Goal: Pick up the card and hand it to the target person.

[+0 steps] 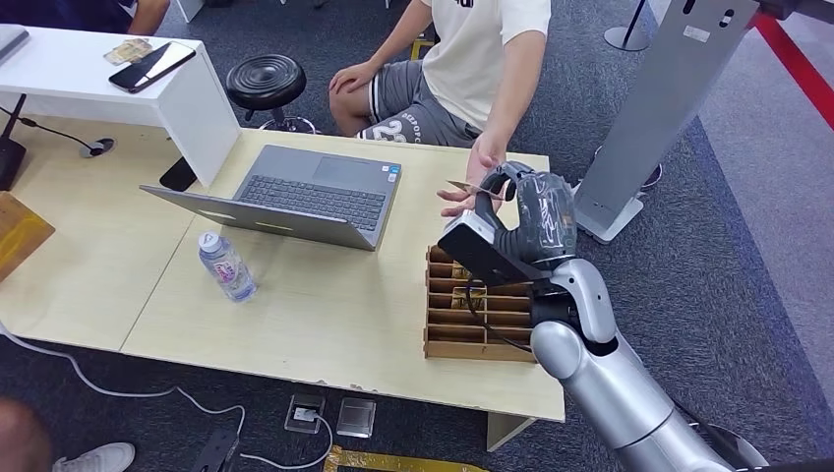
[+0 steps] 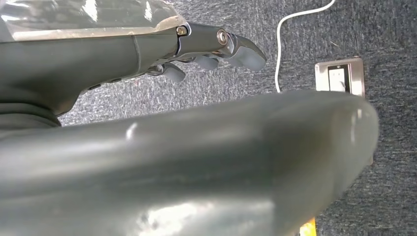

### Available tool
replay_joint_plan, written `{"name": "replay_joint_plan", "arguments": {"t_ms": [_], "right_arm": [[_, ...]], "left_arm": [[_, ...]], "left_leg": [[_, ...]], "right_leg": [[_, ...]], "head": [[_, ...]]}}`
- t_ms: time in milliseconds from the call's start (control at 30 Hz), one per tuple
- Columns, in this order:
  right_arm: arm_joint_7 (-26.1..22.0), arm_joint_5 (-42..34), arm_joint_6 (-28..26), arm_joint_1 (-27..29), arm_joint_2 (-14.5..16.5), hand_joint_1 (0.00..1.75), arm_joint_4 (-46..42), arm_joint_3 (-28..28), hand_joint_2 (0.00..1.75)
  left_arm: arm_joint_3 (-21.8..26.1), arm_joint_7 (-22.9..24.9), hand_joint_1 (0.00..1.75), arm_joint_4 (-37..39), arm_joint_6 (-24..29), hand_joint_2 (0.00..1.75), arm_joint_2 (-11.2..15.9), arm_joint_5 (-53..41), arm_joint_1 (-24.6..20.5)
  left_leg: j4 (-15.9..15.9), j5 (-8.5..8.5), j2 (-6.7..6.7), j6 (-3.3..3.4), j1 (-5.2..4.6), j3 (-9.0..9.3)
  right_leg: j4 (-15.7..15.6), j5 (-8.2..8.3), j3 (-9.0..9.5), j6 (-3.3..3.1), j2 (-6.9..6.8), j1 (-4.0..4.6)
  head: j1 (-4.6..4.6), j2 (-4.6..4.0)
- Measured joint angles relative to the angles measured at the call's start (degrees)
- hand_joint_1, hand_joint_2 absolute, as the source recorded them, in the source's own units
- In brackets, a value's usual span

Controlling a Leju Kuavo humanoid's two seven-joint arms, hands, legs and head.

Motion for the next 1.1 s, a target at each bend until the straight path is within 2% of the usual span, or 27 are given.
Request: {"name": "replay_joint_plan", "arguments": {"t_ms": [67,100,200,233,333,467,633,833,900,1033,1100], "right_arm": [[0.4,0.1,0.2,0.4,-0.4,1.52,-0.9,-0.1,1.75],[0.5,0.2,0.3,0.6,-0.5,1.14,-1.4,-0.1,1.75],[0.8,0.4,0.1,1.4,-1.1,0.00,-3.5,-0.4,1.75],[0.9,0.4,0.0,1.8,-1.4,0.00,-4.4,-0.6,1.75],[1.4,0.0,-0.5,3.6,-2.1,0.00,-7.8,-1.4,1.75],[1.8,-0.8,-1.5,6.6,-3.7,0.00,-13.9,-2.6,1.75],[4.2,-3.6,-2.9,12.7,-7.7,0.00,-24.9,-5.2,1.75],[5.6,-7.3,-3.8,20.0,-10.1,0.00,-31.2,-9.3,1.75],[3.8,-11.7,-3.3,22.1,-10.5,0.00,-32.8,-10.6,1.75],[-2.9,-26.7,0.1,25.9,-11.8,0.00,-35.8,-12.6,1.75],[-4.4,-30.5,0.9,27.0,-12.4,0.00,-36.6,-13.0,1.75]], "left_arm": [[-0.2,-0.4,0.00,0.0,-0.2,0.00,0.1,-0.3,0.0],[-0.4,-0.4,0.00,0.0,-0.2,0.00,0.1,-0.4,0.0],[-0.4,-0.9,0.00,0.0,-0.3,1.31,0.2,-0.5,0.0],[-0.1,-0.9,0.00,0.1,-0.2,1.31,0.2,-0.2,0.0],[0.8,-0.7,0.00,0.2,0.1,0.00,0.1,0.7,0.0],[1.7,0.0,0.00,0.2,0.8,0.00,0.1,1.6,0.1],[2.2,0.7,0.00,0.2,1.5,0.00,0.2,2.2,0.1],[3.4,1.1,0.00,0.3,2.3,0.00,0.0,3.3,0.2],[3.6,1.3,0.00,0.2,2.4,0.00,-0.1,3.5,0.2],[3.5,1.6,0.00,0.2,2.5,0.00,-0.1,3.6,0.2],[3.4,1.7,0.00,0.2,2.5,0.00,-0.1,3.5,0.2]], "left_leg": [[0.0,0.02,-0.01,0.00,0.00,-0.01],[0.0,0.01,-0.02,0.00,0.01,-0.02],[0.1,-0.03,-0.05,0.00,0.00,-0.05],[0.1,-0.03,-0.05,0.00,0.00,-0.05],[0.0,-0.01,-0.08,0.00,0.01,-0.04],[0.1,-0.04,-0.16,0.01,0.01,-0.07],[0.1,-0.06,-0.26,0.02,0.01,-0.12],[0.1,-0.05,-0.35,0.03,0.01,-0.11],[0.1,-0.03,-0.36,0.02,0.02,-0.12],[0.1,-0.06,-0.32,0.02,0.00,-0.13],[0.1,-0.05,-0.32,0.02,0.00,-0.11]], "right_leg": [[0.0,0.01,-0.01,-0.01,-0.01,0.01],[0.0,0.00,-0.02,-0.01,-0.02,0.01],[0.0,-0.04,-0.05,0.00,-0.05,0.00],[0.0,-0.04,-0.05,0.00,-0.05,0.00],[0.0,-0.03,-0.03,0.00,-0.08,0.01],[0.0,-0.08,-0.03,0.01,-0.16,0.01],[0.1,-0.12,-0.05,0.03,-0.26,0.01],[0.0,-0.14,-0.02,0.03,-0.36,0.01],[0.0,-0.13,-0.01,0.02,-0.38,0.01],[0.0,-0.15,-0.05,0.03,-0.34,0.00],[0.0,-0.14,-0.04,0.02,-0.34,0.00]], "head": [[0.00,0.00],[0.00,0.00],[0.00,0.00],[0.00,0.00],[0.00,0.00],[0.00,0.00],[0.00,0.00],[0.00,0.00],[0.00,0.00],[0.00,0.00],[0.00,0.00]]}}
